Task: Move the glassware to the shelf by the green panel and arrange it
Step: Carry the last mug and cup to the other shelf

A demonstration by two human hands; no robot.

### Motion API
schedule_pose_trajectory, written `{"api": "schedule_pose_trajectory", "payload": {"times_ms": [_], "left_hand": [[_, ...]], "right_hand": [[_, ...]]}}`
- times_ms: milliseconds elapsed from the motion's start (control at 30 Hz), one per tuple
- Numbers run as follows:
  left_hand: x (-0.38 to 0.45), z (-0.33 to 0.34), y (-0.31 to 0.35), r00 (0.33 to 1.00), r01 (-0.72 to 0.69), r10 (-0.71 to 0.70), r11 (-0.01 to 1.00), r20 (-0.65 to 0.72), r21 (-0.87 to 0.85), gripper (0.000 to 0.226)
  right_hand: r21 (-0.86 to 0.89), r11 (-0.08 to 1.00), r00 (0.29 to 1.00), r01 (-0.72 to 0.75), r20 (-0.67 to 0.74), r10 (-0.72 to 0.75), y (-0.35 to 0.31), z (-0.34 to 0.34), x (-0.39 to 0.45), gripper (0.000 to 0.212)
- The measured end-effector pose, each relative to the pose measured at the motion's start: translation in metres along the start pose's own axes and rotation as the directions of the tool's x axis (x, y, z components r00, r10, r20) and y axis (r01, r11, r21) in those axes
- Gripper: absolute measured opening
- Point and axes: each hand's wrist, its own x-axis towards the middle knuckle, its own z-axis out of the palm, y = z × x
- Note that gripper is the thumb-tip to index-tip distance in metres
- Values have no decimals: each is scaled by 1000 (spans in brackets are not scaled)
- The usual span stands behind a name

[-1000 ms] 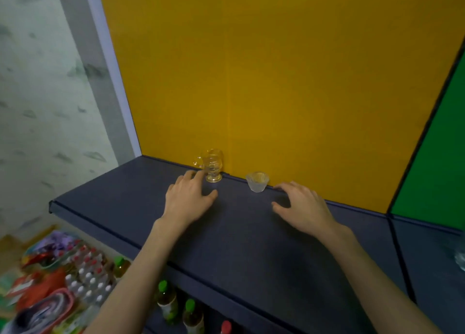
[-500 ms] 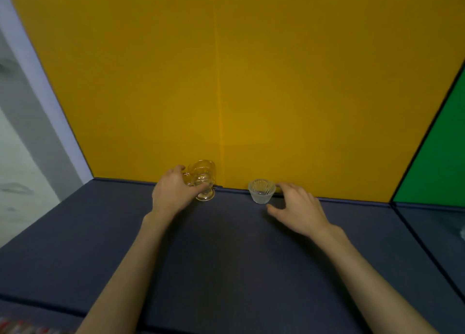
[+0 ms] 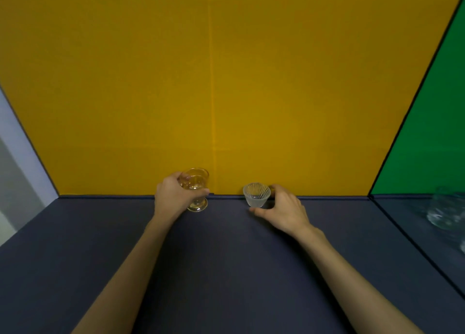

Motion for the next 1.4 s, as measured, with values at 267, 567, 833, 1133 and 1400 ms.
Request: {"api": "schedule_pose_trajectory", "payload": {"times_ms": [267,567,833,1133,1400], "left_hand": [[-27,-17,5,998,-59,58,993,-9,-100,61],[-56,-28,30,998,-57,60,977,5,-203,60],[-79,10,77,976,-126,176,935,126,-331,76],[-144,86,163,907,-182,317,889,278,-421,70],[-257,165,252,865,-217,382,869,325,-445,61]], "right_hand": [[35,997,996,-62,-55,64,-15,5,4,79],[200,973,989,-118,-60,132,-19,-1,-9,73],[396,914,972,-88,-166,165,17,-53,-59,69],[404,914,941,-33,-297,165,96,-142,-149,65],[448,892,895,-57,-374,245,213,-227,-251,61]]}}
